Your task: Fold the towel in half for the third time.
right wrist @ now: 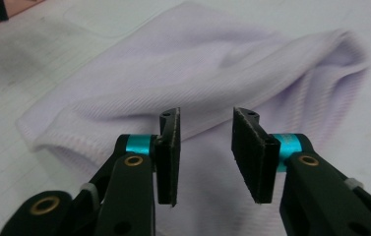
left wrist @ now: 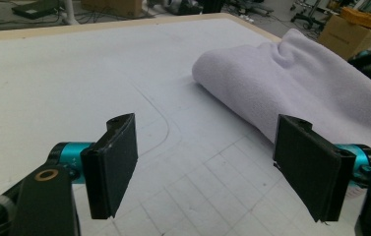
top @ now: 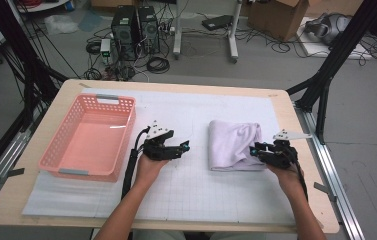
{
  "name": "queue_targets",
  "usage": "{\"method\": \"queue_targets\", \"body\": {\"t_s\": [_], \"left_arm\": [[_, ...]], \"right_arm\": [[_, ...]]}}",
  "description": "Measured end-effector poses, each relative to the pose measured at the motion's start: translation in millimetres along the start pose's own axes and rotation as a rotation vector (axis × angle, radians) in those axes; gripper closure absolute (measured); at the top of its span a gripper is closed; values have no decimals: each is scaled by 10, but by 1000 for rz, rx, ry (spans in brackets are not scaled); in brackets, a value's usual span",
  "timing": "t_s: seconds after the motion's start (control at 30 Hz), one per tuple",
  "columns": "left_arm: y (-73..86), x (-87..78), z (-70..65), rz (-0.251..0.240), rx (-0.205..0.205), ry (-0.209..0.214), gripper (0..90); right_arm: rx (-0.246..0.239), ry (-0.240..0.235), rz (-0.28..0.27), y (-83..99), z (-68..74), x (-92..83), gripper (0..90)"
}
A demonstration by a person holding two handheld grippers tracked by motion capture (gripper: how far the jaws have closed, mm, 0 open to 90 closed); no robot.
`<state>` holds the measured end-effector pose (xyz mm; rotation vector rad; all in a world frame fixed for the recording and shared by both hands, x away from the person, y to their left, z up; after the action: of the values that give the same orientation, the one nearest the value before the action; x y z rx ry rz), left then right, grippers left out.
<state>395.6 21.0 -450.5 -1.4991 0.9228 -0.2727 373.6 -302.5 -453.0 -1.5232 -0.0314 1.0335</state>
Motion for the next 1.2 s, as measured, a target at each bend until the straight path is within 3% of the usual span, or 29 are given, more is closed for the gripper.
{"method": "queue_targets", "body": {"t_s": [0.13, 0.17, 0.23, 0.3, 0.4, 0.5, 0.53, 0.57, 0.63, 0.67, 0.7, 0.77, 0.83, 0.93, 1.03, 1.2], "left_arm": [[43, -43, 28, 8, -4, 2, 258], [52, -57, 31, 16, -7, 11, 258], [50, -80, 32, 16, -7, 15, 262], [48, -104, 32, 13, 3, 16, 267], [70, -106, 52, 4, 3, 6, 277], [108, -112, 79, 9, -5, 5, 278], [112, -115, 82, 7, -7, 6, 279], [115, -122, 84, 6, -5, 3, 279], [123, -130, 87, 4, -8, 5, 279], [132, -133, 90, 4, -5, 8, 279], [147, -137, 92, 10, -5, 8, 281], [181, -156, 102, 27, -6, 15, 282], [179, -183, 103, 25, -3, 15, 282], [161, -215, 87, 15, 3, 22, 283], [179, -232, 69, 9, 12, 23, 285], [239, -257, 76, 6, 14, 23, 291]], "right_arm": [[15, -20, 31, 52, 144, 187, 581], [0, -17, 41, 54, 166, 212, 633], [-85, 21, 81, 69, 217, 263, 772], [-119, 27, 78, 61, 244, 252, 900], [-115, 23, 58, 41, 233, 192, 898], [-66, 19, 32, 26, 177, 99, 897], [-46, 19, 29, 30, 152, 78, 888], [-21, 19, 24, 33, 143, 65, 794], [61, -43, 19, 33, 178, 103, 575], [49, -53, 29, 37, 203, 131, 552], [4, -34, 47, 46, 240, 175, 562], [-108, 51, 104, 82, 296, 267, 634], [-114, 66, 103, 72, 311, 260, 835], [-99, 75, 91, 84, 278, 176, 854], [-94, 133, 68, 96, 183, -14, 854], [-130, 223, 130, 180, 46, -266, 855]]}}
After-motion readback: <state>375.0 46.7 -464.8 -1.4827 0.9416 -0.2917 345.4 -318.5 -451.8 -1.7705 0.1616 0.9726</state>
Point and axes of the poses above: each handheld gripper's, and its own axes: x roughly forward along the jaws, y roughly out of its underside, z roughly to its left, the point moved 6 cm from there along x, roughly forward along the jaws
